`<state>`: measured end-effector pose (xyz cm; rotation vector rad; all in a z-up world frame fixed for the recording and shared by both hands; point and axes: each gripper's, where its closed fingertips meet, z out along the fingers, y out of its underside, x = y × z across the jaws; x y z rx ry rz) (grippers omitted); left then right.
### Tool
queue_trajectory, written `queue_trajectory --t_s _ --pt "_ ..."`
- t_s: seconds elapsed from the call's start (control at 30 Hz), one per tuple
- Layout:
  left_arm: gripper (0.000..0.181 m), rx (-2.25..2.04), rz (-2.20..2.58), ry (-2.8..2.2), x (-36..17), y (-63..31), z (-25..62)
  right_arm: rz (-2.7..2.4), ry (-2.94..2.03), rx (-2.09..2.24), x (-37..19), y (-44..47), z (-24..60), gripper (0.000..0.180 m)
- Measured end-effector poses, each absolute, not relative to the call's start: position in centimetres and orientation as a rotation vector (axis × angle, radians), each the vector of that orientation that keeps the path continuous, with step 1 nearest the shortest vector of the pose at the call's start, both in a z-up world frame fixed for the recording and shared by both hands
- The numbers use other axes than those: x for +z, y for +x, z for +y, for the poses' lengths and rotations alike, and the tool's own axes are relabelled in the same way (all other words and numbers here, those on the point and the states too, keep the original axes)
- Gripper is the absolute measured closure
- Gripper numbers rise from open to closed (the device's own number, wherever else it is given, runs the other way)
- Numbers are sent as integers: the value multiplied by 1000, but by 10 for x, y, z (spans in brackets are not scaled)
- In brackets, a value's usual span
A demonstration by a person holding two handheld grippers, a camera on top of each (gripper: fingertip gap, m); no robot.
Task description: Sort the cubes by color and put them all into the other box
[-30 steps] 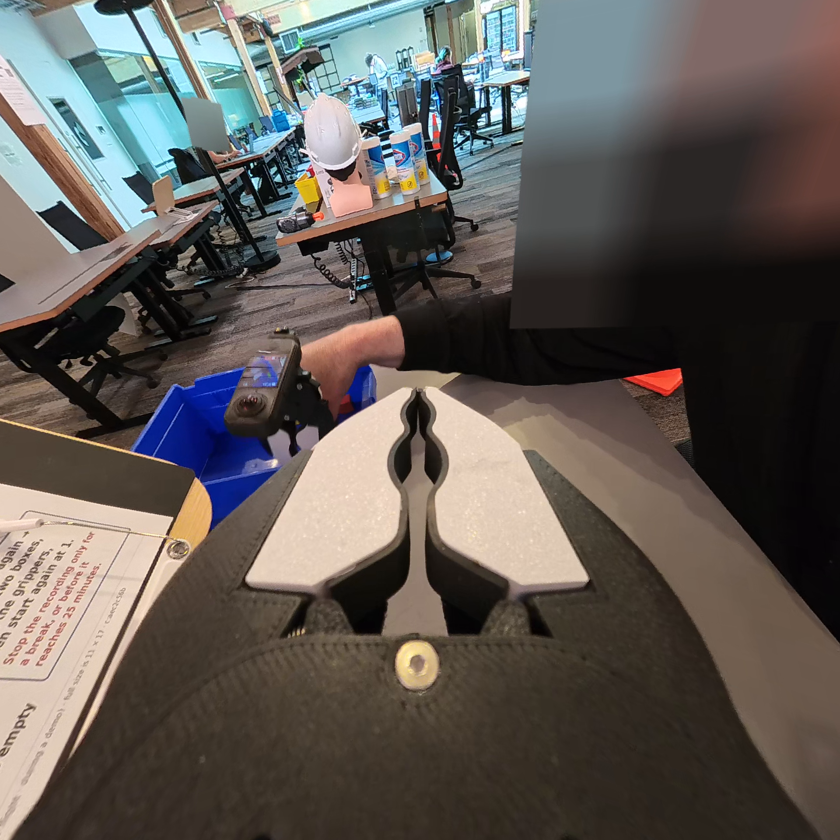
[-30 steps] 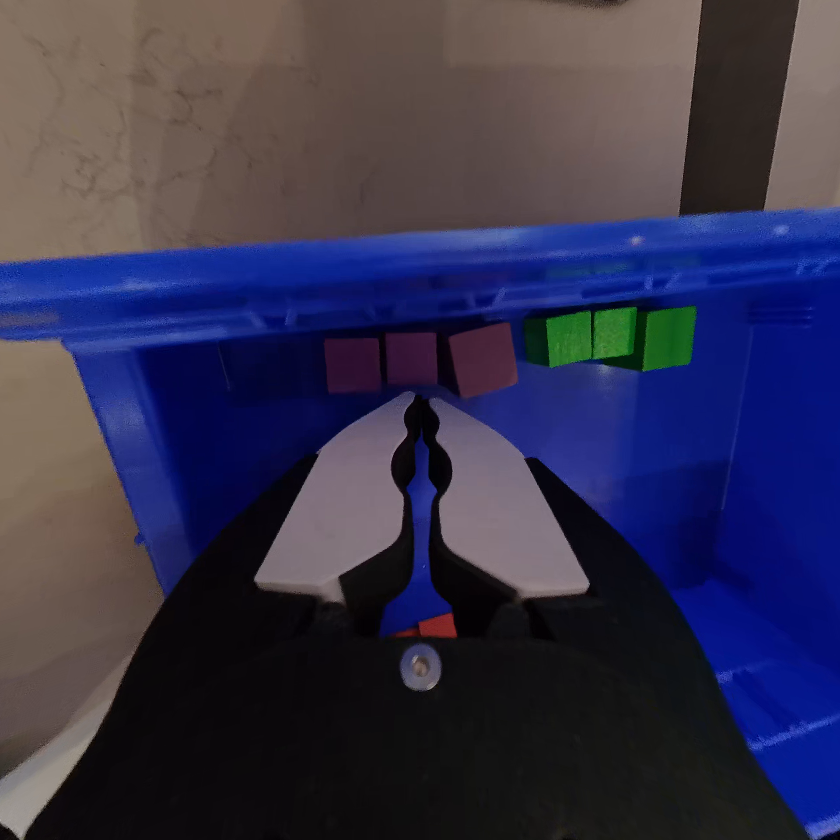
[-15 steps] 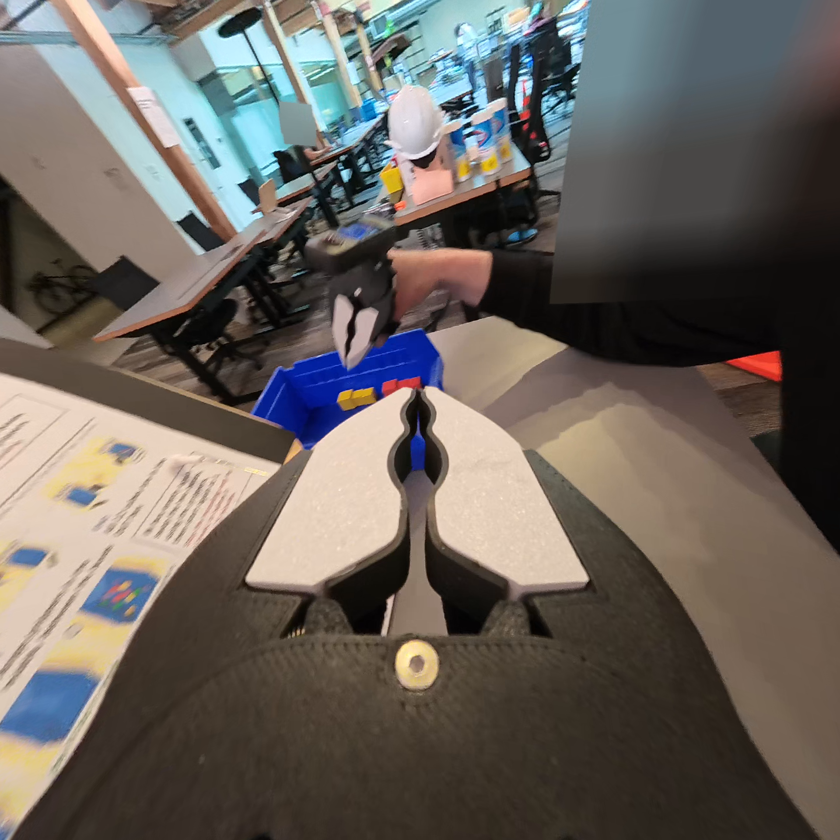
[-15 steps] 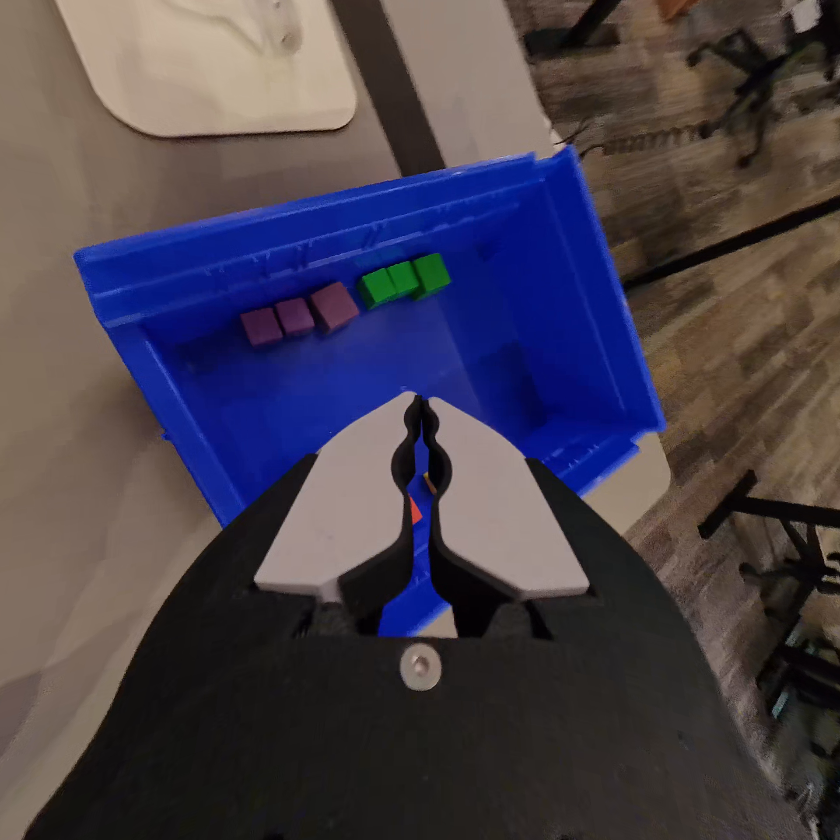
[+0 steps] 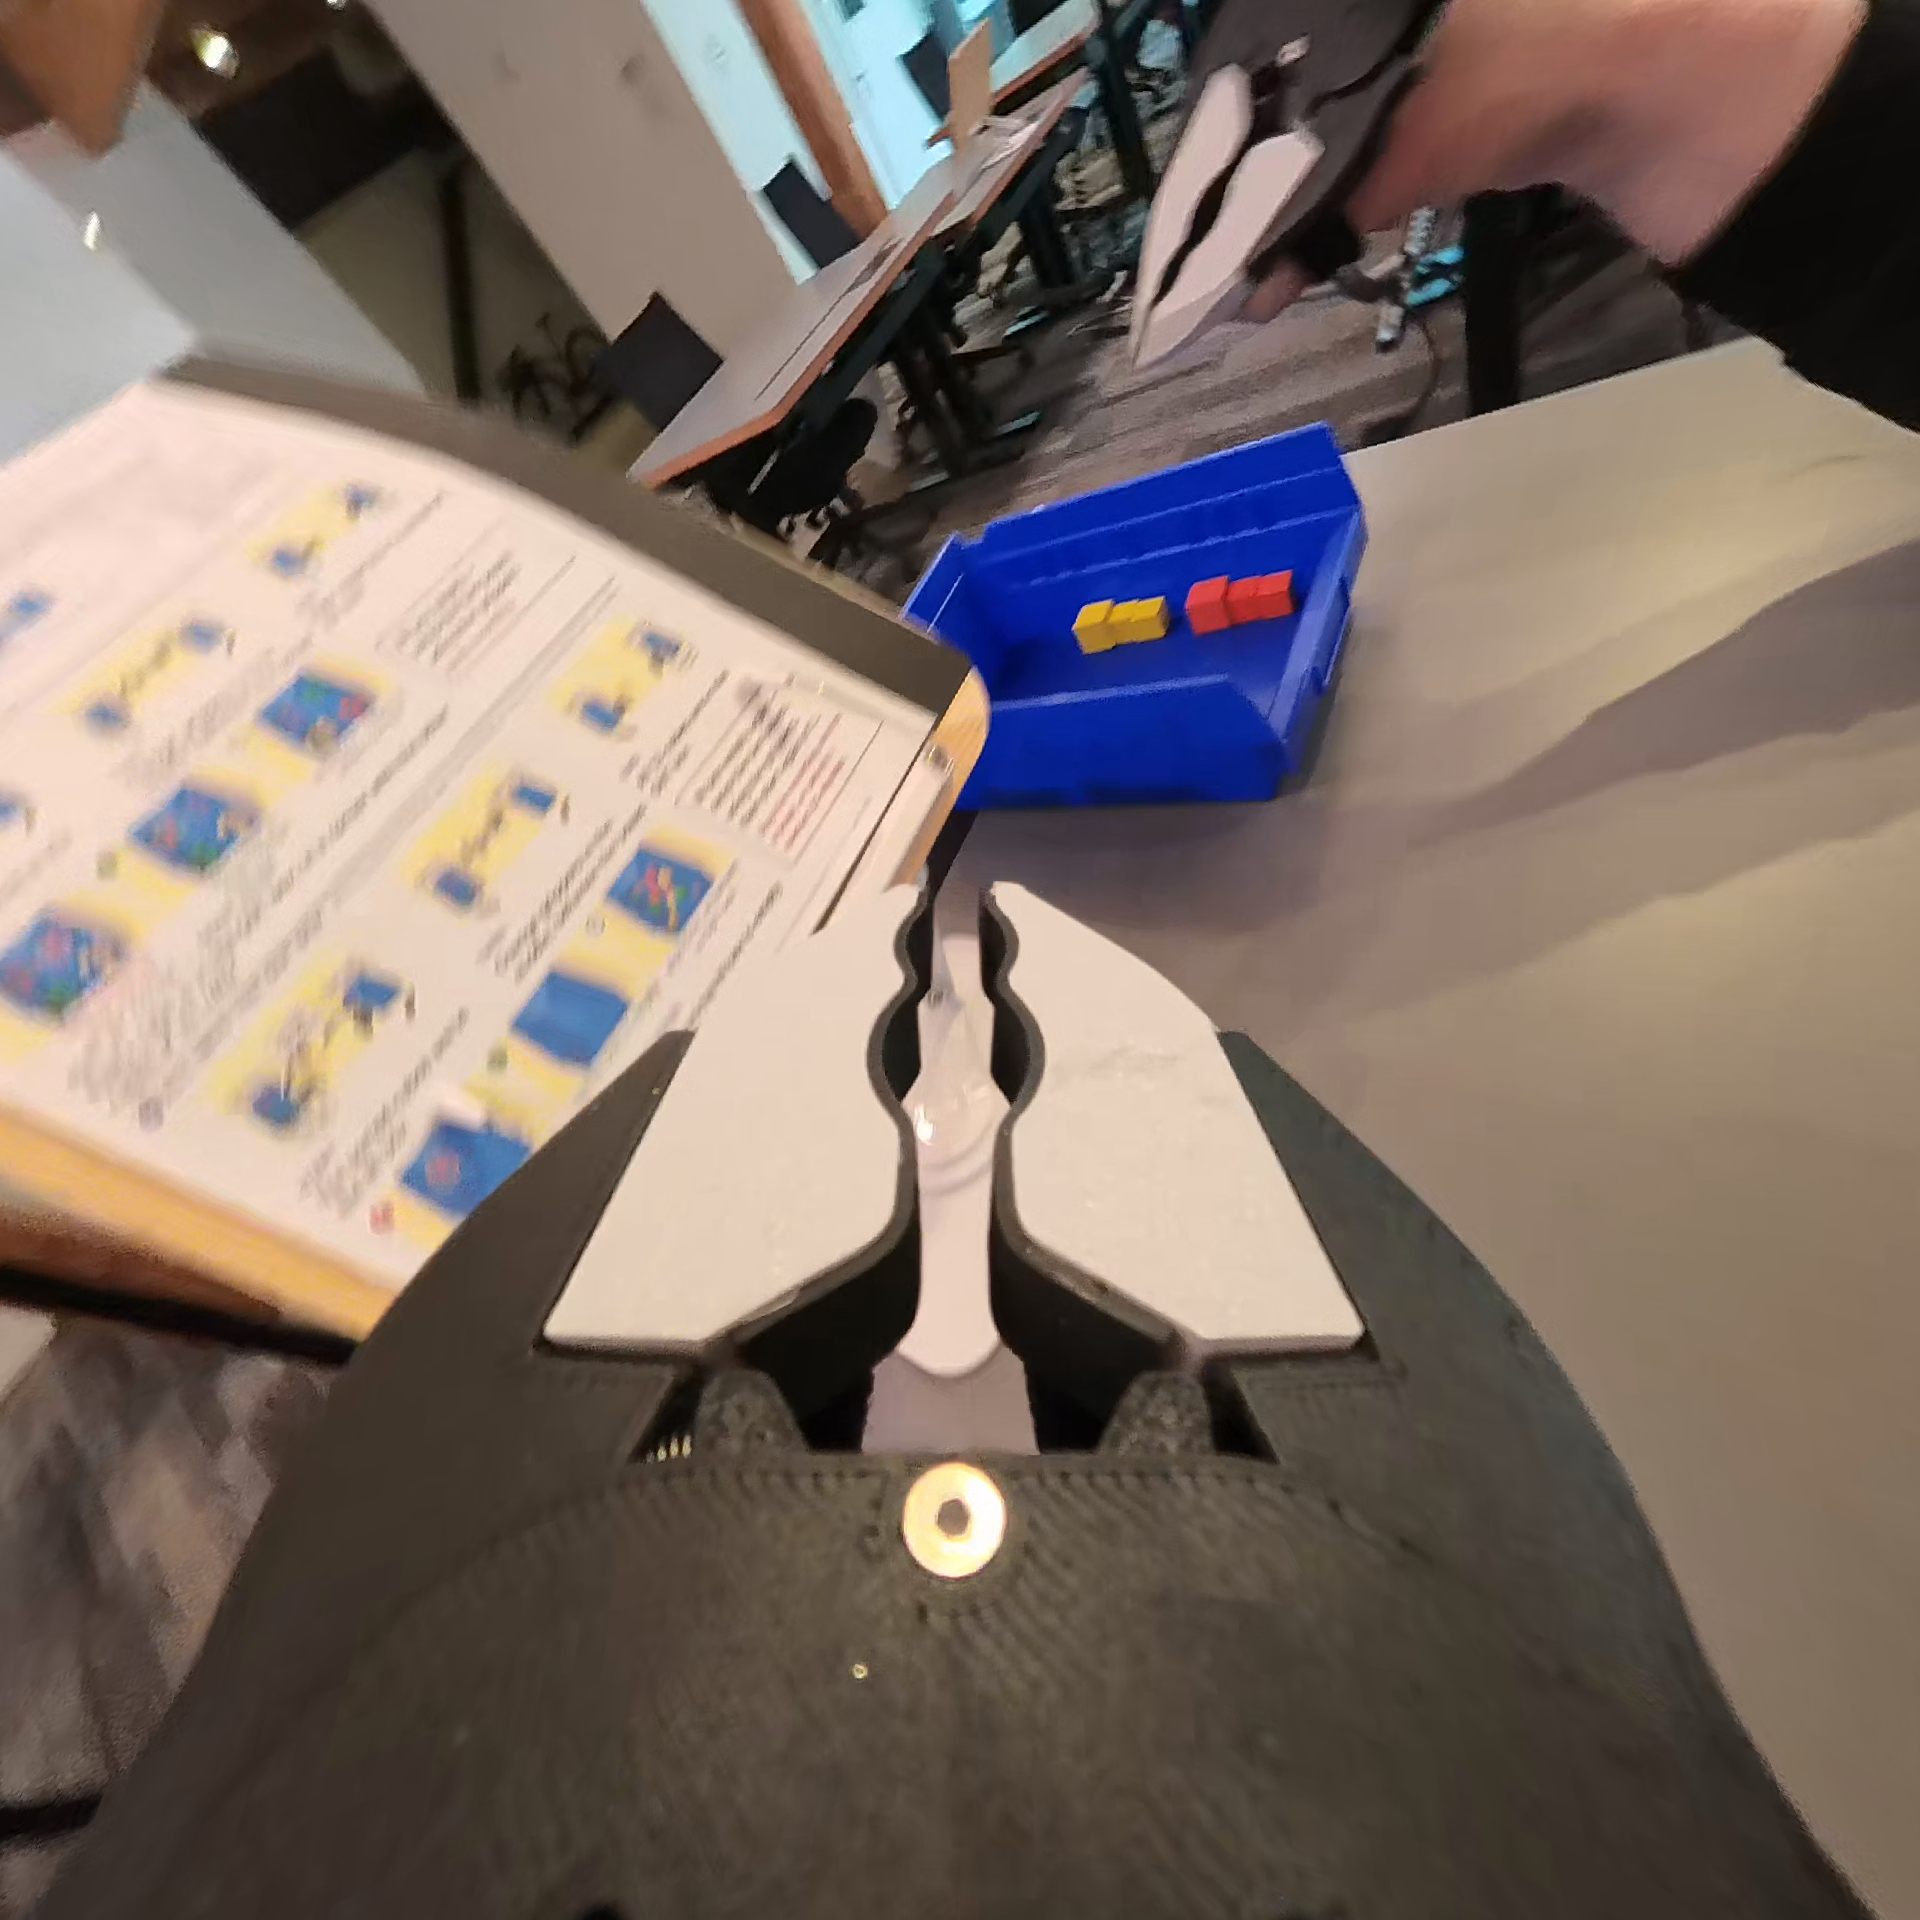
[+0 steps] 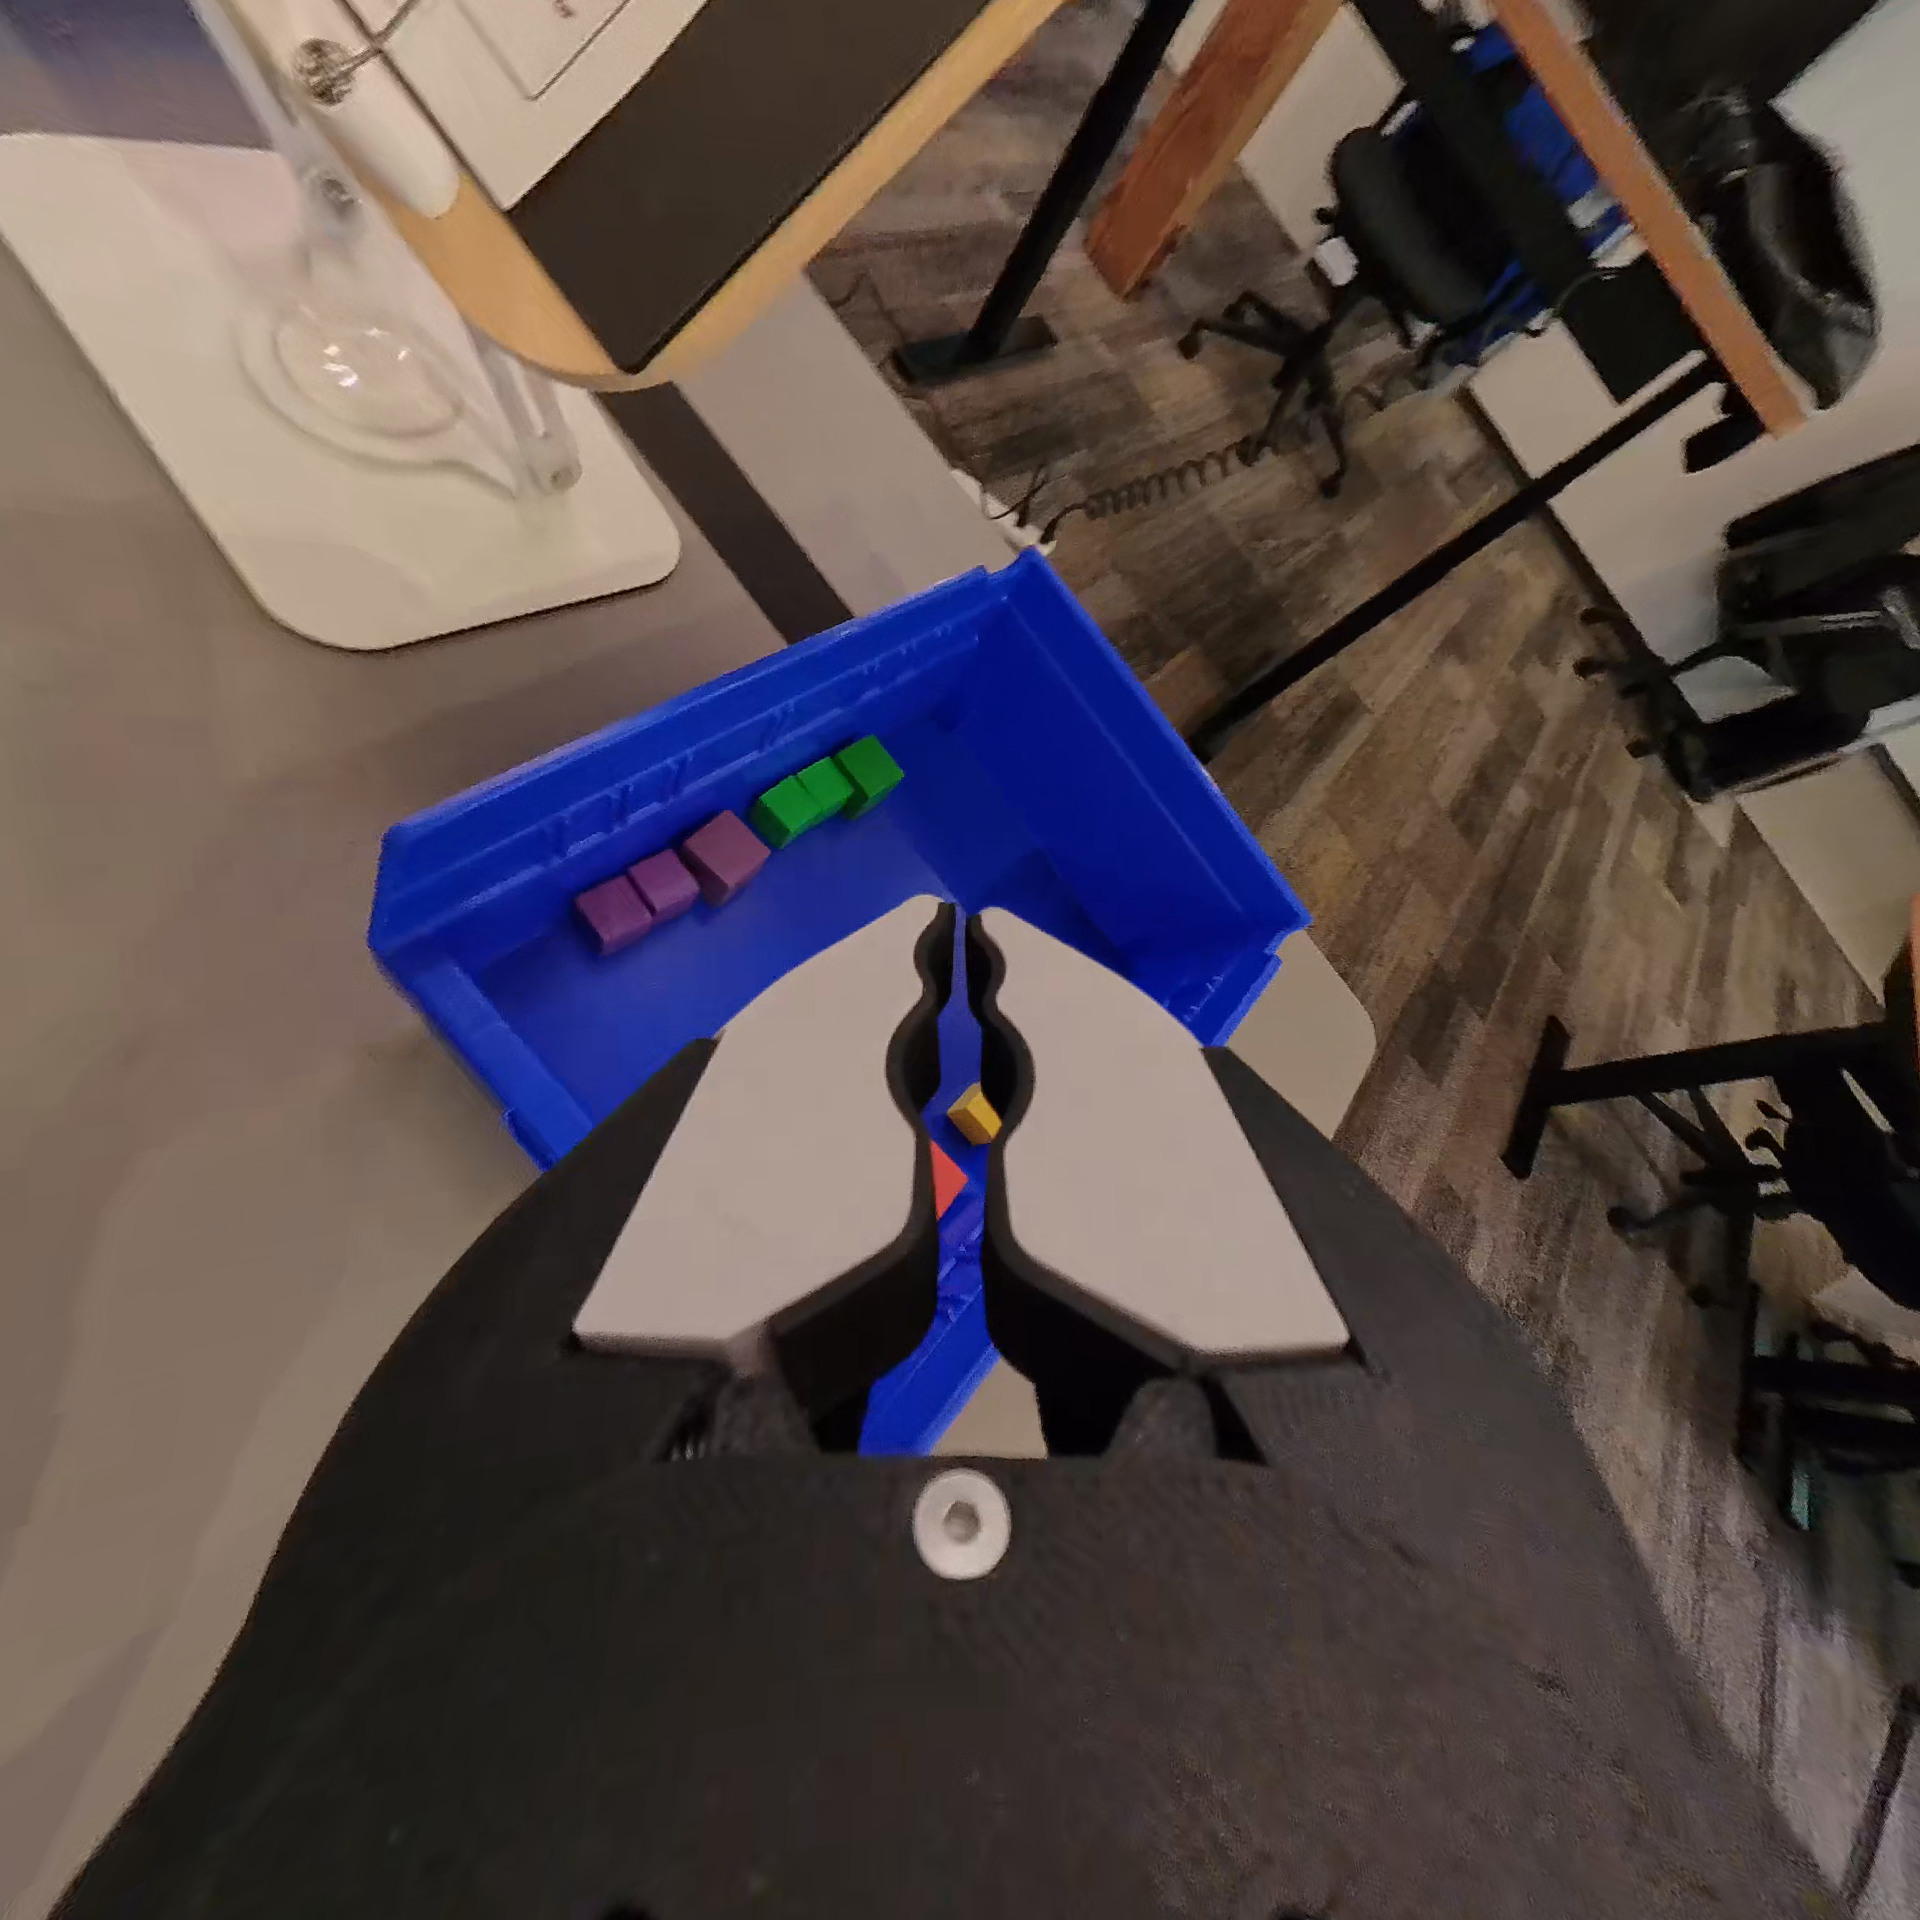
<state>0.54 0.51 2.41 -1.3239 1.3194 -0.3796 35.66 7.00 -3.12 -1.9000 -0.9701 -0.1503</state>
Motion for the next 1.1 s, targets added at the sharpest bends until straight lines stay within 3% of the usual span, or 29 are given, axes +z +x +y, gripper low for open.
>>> queue_trajectory --t_s 0.03,0.37,0.67,1.1 --pt "172 -377 1283 -1352 20 -5 11 -938 -1892 -160 -32 359 70 177" --pt "160 -350 830 -1525 -39 -143 48 -555 -1686 -249 -55 397 38 168" --pt "143 -458 381 -1516 -64 -244 74 -299 -1622 -294 -71 442 23 144" --pt "121 -202 380 -1600 -82 -267 89 -175 -1636 -272 -86 459 32 113"
